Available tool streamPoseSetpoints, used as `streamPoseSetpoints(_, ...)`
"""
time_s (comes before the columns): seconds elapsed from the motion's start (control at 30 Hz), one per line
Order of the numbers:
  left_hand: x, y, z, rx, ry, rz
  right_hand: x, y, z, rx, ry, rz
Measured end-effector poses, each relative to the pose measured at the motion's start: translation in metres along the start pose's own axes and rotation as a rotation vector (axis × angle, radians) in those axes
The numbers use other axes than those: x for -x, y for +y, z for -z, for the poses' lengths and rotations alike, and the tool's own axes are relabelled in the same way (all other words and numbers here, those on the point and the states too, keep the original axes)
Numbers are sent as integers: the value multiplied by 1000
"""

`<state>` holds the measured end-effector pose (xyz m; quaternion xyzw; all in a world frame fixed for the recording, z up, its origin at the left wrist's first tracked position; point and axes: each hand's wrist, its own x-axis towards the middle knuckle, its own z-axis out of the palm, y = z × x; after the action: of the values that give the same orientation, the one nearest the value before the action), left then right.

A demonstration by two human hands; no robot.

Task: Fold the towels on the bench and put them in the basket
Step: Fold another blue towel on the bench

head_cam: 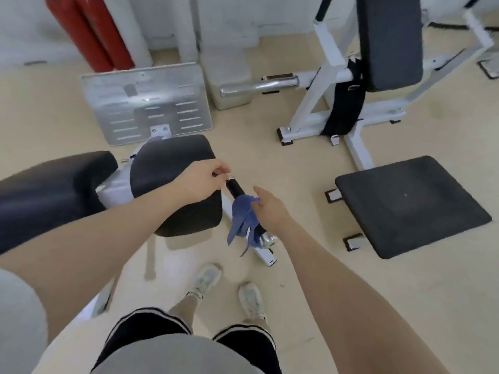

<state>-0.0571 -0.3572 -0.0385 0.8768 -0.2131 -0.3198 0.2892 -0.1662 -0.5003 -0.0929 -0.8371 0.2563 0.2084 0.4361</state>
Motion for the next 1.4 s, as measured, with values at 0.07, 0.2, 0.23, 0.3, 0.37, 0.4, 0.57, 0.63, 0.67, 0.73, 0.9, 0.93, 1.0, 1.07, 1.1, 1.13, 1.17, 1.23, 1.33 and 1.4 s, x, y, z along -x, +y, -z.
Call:
streamPoseSetpoints(0.07,4,-9,-4,16,93,85,-21,15,-5,212,-134,140)
streamPoseSetpoints(0.2,18,-22,-30,79,199,252,-43,47,-13,354,-236,230)
streamPoseSetpoints(0.23,21,-24,-37,99,207,289,-44,51,-14,341,-202,230)
streamPoseSetpoints(0.3,27,-26,-52,139,216,344,-46,54,-13,346,-174,232)
streamPoseSetpoints(0.37,36,-22,-64,154,235,361,-47,50,-10,374,-198,205)
streamPoseSetpoints(0.4,41,-19,-68,151,248,367,-46,48,-8,402,-209,193)
streamPoseSetpoints(0.57,81,3,-64,191,336,391,-21,32,7,689,-282,165)
streamPoseSetpoints(0.63,100,10,-57,222,379,400,-7,7,11,722,-358,227)
streamPoseSetpoints(0.67,109,12,-52,228,403,406,-2,-10,11,740,-372,295)
streamPoseSetpoints(0.73,126,9,-43,227,452,408,8,-48,5,724,-367,495)
streamPoseSetpoints(0.9,182,-15,-10,339,606,337,58,-134,-6,327,-524,645)
streamPoseSetpoints(0.93,196,-23,-3,382,637,314,68,-151,-11,275,-563,661)
streamPoseSetpoints(1.0,228,-37,10,521,691,237,85,-182,-27,182,-650,681)
streamPoseSetpoints(1.07,260,-51,22,640,725,153,102,-209,-51,107,-729,682)
streamPoseSetpoints(1.1,276,-58,29,676,748,126,109,-222,-67,84,-762,686)
streamPoseSetpoints(1.13,290,-66,35,700,776,106,118,-235,-83,61,-789,694)
streamPoseSetpoints(1.17,303,-77,41,715,807,93,127,-249,-101,29,-816,697)
streamPoseSetpoints(1.23,328,-103,55,692,884,87,146,-275,-140,-45,-848,696)
streamPoseSetpoints(1.33,372,-151,83,630,925,83,177,-313,-202,-139,-874,699)
streamPoseSetpoints(1.4,405,-189,108,606,917,75,195,-339,-246,-179,-872,713)
